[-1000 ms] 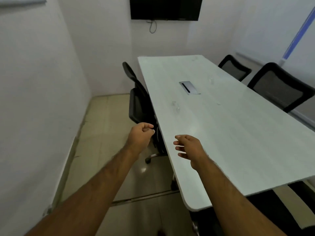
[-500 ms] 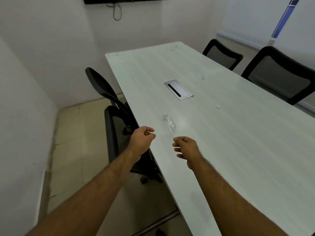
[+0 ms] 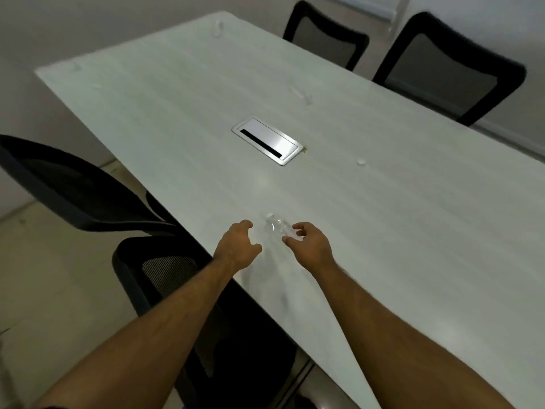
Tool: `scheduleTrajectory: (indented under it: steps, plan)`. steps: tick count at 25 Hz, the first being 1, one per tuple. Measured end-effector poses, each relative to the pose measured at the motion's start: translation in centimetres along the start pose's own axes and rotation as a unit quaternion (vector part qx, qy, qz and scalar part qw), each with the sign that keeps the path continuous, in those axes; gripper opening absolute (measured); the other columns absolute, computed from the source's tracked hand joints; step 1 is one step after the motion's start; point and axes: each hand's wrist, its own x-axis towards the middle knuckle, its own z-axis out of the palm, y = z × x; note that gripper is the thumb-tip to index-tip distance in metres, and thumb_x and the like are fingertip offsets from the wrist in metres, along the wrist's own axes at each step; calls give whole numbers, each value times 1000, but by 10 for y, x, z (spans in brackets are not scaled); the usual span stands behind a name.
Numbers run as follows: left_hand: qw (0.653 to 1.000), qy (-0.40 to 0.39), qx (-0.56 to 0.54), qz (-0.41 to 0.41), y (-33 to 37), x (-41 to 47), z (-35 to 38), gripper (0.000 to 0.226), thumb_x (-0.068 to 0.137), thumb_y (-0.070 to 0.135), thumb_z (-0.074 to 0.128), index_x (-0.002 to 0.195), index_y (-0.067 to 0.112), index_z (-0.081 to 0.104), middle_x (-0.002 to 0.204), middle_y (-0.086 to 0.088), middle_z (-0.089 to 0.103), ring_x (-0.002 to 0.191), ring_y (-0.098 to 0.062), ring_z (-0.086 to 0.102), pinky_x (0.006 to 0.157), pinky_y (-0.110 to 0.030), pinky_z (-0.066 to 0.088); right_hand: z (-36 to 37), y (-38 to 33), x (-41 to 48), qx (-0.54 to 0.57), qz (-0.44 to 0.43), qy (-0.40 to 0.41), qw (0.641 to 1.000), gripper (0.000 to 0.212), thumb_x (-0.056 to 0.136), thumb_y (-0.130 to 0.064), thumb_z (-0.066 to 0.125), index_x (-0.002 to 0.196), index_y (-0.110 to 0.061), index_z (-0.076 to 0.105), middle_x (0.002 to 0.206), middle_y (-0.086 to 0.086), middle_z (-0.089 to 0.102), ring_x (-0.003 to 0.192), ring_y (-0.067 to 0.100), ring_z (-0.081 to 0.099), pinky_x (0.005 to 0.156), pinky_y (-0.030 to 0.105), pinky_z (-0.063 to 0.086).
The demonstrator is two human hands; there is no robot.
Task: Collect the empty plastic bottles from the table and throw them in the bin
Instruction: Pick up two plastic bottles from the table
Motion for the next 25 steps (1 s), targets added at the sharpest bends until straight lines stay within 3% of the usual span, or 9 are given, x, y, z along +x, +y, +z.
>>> scheduleTrajectory:
  steps: [2,4,8,14,17,19,22,25]
  plan:
    - [989,-56,134,25,-19,32,1,86,79,40,73,149,17,29,153,-10,35,136,-29,41,106,-42,42,23,-3,19,-99,-11,33,994,60,78,-41,74,132,-20,59,125,5,64,116,28,59,94,39,51]
    - [957,-101,265,54,-36,57,6,107,73,53,75,154,17,16,162,-13,17,147,-32,22,112,-45,36,41,-6,36,-196,-13,55,979,66,79,-42,72,138,-19,54,131,8,61,122,32,54,98,41,46]
    - [934,-132,324,69,-43,75,17,121,69,60,76,157,17,5,165,-19,-2,152,-37,4,118,-49,27,59,-1,50,-265,30,53,962,56,81,-34,65,134,-21,55,122,8,65,110,32,60,89,38,49]
    - [934,-145,323,51,-39,71,11,118,69,56,79,156,17,10,164,-19,1,151,-38,7,116,-51,27,76,-2,8,35,86,117,989,55,83,-37,72,132,-21,52,105,-3,64,92,20,62,80,31,49]
    - [957,-118,252,83,-42,66,-7,74,80,42,71,141,12,42,150,-17,40,138,-34,39,108,-44,41,89,-6,-16,174,104,96,974,57,82,-38,72,133,-25,51,113,-1,64,97,18,65,87,38,55]
    - [965,-87,221,111,-44,54,-35,58,83,38,66,132,12,52,133,-12,58,122,-32,54,98,-42,49,97,-18,-30,216,94,87,968,54,83,-35,70,133,-27,50,118,0,63,102,21,65,91,43,56]
    - [946,-41,276,163,-47,36,-94,51,85,40,61,127,12,52,123,-10,63,113,-32,59,90,-40,50,104,-58,-40,248,57,77,964,47,89,-24,68,132,-24,48,121,-1,60,106,21,62,90,44,57]
    - [955,0,254,151,-71,46,-182,52,87,39,59,130,11,52,125,-9,63,115,-31,59,94,-41,50,133,-134,-34,258,14,58,964,45,92,-23,64,134,-19,49,126,3,60,104,20,63,77,33,56]
